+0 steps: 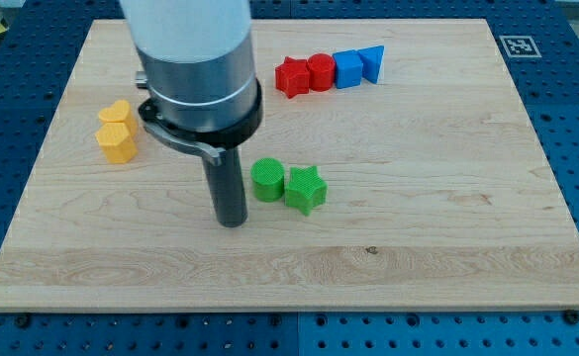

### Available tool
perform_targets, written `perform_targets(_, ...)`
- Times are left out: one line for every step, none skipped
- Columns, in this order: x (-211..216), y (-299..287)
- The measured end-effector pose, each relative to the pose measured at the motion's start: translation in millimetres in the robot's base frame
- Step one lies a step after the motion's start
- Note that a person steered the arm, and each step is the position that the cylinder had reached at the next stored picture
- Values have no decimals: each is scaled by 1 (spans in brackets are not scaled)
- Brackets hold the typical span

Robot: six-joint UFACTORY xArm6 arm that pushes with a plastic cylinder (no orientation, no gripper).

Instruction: Move the green circle to the top left of the green star

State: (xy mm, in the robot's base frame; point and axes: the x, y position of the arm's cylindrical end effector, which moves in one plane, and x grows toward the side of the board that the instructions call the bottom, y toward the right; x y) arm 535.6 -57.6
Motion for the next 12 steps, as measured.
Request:
perform_targets(2, 24)
perform_targets(2, 27)
perform_targets(2, 37)
perform_targets(2, 46)
perform_targets(2, 46)
perform_targets(-12, 55)
perform_targets(-33, 50)
perform_targets(-46, 37)
perform_targets(-52, 36)
perform_targets(-74, 36)
perform_targets(-76, 36)
perform_targets(-83, 30)
